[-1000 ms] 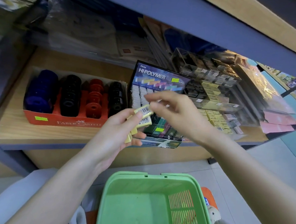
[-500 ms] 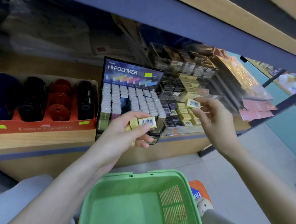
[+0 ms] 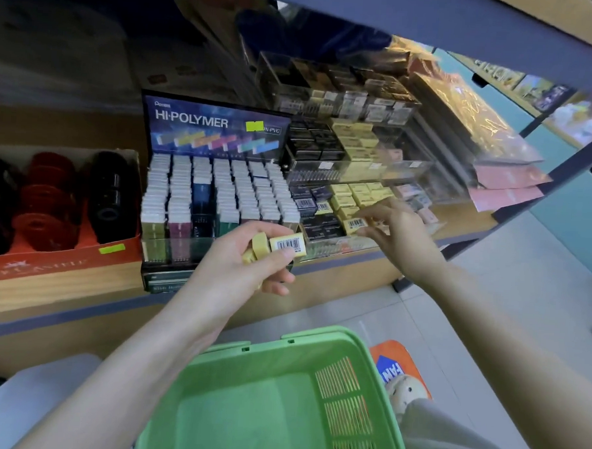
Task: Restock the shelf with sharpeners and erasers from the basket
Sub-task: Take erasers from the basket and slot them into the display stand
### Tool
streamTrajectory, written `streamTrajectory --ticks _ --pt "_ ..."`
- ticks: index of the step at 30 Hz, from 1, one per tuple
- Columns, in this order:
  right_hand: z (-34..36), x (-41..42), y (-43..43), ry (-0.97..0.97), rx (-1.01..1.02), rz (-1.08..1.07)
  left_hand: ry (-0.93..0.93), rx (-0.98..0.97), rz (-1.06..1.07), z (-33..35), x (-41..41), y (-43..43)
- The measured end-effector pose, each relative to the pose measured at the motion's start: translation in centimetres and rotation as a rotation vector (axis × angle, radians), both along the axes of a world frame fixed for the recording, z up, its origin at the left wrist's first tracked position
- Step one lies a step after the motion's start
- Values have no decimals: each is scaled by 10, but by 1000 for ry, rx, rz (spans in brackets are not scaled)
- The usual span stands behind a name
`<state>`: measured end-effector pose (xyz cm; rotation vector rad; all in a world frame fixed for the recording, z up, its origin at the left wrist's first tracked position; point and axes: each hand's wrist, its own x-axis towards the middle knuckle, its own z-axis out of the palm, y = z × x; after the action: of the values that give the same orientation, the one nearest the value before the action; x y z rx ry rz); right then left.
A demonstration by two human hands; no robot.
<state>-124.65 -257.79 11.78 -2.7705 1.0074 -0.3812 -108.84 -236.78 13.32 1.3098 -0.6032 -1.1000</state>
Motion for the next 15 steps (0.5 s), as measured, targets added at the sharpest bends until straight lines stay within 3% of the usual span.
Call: streamTrajectory --ticks 5,15 --pt "-1 -1 -1 28 -21 11 7 -1 -16 -5 -2 -4" --pt "-8 -1 1 114 -301 88 37 -11 -4 -8 -5 -6"
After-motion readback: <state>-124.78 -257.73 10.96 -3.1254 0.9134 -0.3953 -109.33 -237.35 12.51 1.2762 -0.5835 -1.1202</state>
